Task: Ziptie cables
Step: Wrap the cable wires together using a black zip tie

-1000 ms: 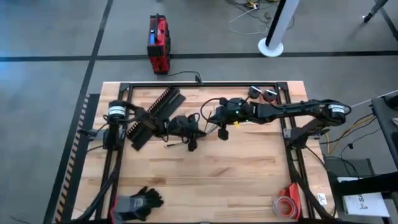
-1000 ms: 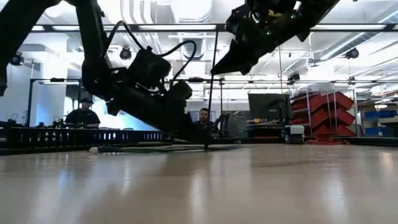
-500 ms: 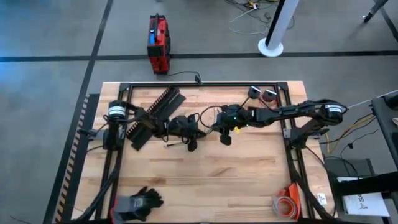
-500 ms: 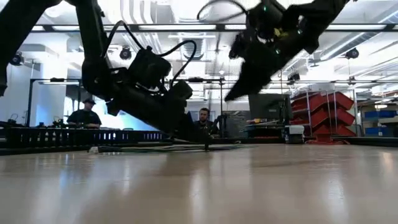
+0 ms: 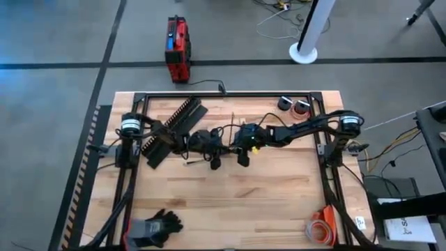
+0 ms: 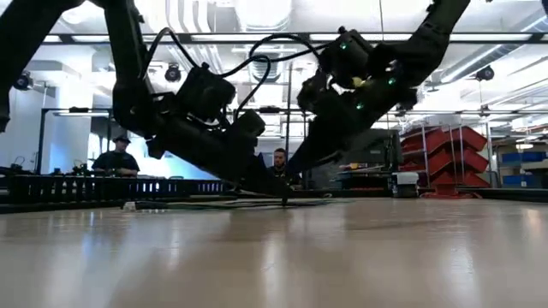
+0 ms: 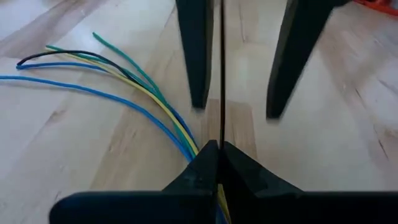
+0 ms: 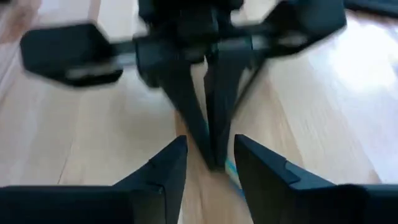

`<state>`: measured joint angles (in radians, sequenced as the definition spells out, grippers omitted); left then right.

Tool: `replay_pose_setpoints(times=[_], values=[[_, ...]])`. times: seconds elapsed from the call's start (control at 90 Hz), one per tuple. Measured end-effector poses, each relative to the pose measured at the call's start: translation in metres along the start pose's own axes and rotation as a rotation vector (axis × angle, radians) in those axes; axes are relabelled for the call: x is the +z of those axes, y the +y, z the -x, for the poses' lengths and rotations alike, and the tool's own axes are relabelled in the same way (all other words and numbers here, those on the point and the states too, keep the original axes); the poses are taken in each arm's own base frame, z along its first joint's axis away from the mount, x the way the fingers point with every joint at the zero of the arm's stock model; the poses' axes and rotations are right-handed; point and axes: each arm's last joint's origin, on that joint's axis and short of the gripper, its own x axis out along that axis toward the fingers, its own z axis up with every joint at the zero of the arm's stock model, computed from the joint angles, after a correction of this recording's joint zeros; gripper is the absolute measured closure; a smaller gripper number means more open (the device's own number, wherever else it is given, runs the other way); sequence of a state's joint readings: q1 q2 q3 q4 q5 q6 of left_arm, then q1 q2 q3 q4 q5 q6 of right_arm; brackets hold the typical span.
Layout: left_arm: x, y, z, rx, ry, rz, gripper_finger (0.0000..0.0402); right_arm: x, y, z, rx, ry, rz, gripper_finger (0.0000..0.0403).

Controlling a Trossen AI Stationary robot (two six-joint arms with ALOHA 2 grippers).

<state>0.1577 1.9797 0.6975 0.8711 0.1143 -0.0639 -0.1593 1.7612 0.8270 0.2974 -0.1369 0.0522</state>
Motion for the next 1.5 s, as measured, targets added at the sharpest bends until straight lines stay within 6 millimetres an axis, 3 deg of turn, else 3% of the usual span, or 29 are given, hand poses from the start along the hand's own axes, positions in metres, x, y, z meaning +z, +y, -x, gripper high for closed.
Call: replay_pose_setpoints(times=[0.189,0.356,0.511,1.022,1.211,1.5], values=[[0.0,0.0,0.0,0.001,-0.002,-0.002,0.0401,-0.002,-0.002,-0.011,0.002,0.002,0.002,0.033],[0.0,0.0,0.0,0.0,0.001,-0.002,0.0401,-0.001,-0.002,-0.013,-0.003,0.0,0.013,0.0393],[0.0,0.0,0.0,0.0,0.0,-0.003,0.0401,0.002,-0.002,-0.012,-0.007,-0.016,0.03,0.0402],[-0.006,0.0,-0.002,-0.001,0.039,-0.003,0.0401,0.031,0.01,0.032,-0.021,-0.079,0.109,0.0403],[-0.005,0.0,-0.001,0.0,0.038,-0.003,0.0401,0.029,0.012,0.045,-0.021,-0.002,0.134,0.04],[0.011,-0.002,0.008,0.002,0.007,0.003,0.0355,0.021,0.012,0.047,-0.021,0.092,0.114,0.0319]])
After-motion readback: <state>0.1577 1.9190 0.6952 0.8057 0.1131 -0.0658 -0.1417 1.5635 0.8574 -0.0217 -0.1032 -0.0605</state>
